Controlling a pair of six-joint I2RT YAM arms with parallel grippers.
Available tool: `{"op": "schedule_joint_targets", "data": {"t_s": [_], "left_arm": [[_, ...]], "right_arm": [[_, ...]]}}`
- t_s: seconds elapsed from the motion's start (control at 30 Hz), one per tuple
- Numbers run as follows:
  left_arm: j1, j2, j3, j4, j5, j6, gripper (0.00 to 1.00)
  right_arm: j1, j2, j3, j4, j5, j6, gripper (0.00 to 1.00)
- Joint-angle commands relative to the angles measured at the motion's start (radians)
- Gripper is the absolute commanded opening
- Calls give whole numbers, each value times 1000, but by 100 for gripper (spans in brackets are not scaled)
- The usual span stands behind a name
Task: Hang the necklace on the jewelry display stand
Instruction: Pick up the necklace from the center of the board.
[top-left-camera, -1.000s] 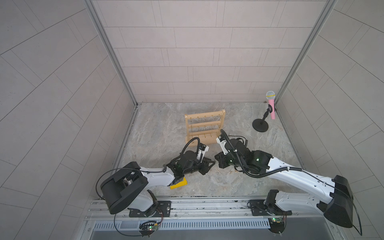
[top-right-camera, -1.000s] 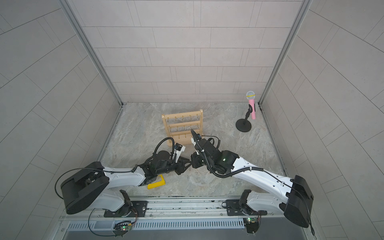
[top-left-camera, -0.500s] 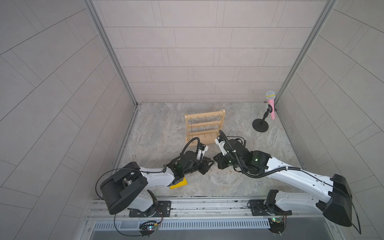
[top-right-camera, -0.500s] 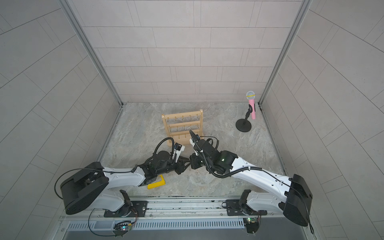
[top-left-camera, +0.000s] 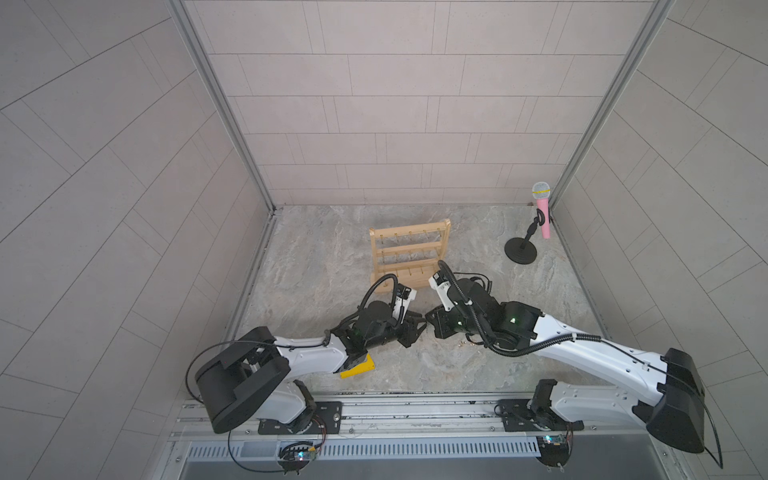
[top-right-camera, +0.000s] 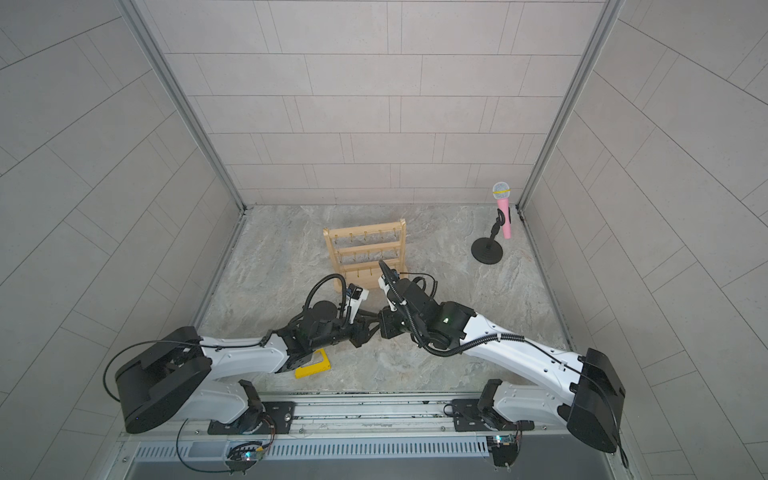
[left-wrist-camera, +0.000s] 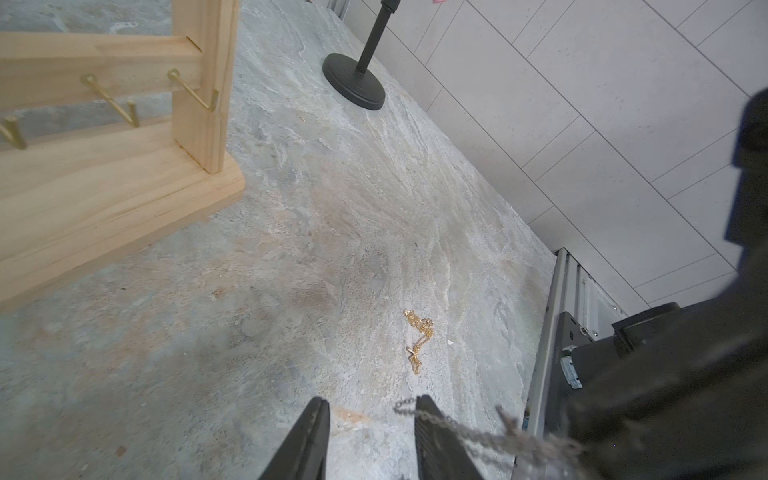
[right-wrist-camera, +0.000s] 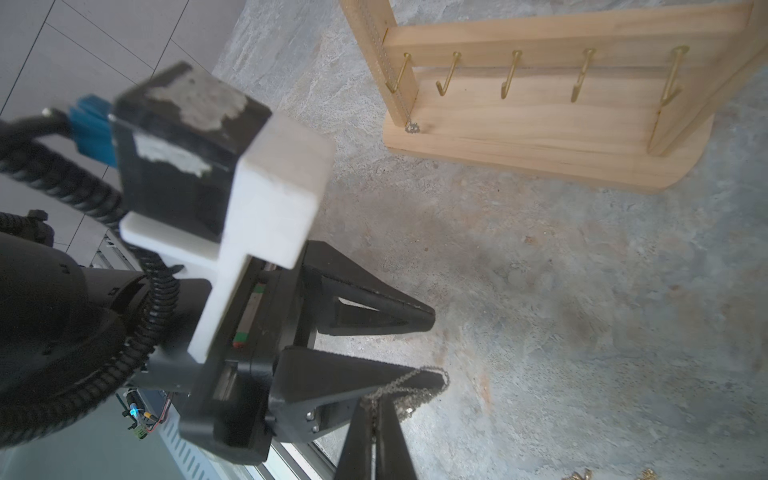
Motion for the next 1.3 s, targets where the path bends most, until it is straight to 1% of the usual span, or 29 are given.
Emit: {"op": "schedule_joint_targets", "data": {"t_s": [0.0, 0.3, 0.57, 0.8, 1.03, 1.27], "left_arm": [[-7, -18, -21, 51, 42, 8, 39], [-9, -24, -39, 72, 70, 7, 40], [-9, -15, -33, 88, 57, 3, 40], [-9, -22, -34, 78, 32, 9, 34], [-8, -26, -39, 88, 40, 9, 30], [-8, -38, -42, 87, 46, 9, 18]], "right_arm": [[5, -11, 10, 5, 32, 16, 2], [-1, -9, 20, -3, 50, 8, 2], [2, 6, 29, 14, -9, 4, 2], [2, -3, 19, 16, -22, 10, 2], [2, 0, 14, 23, -25, 11, 2], [2, -1, 5, 30, -21, 18, 2]]}}
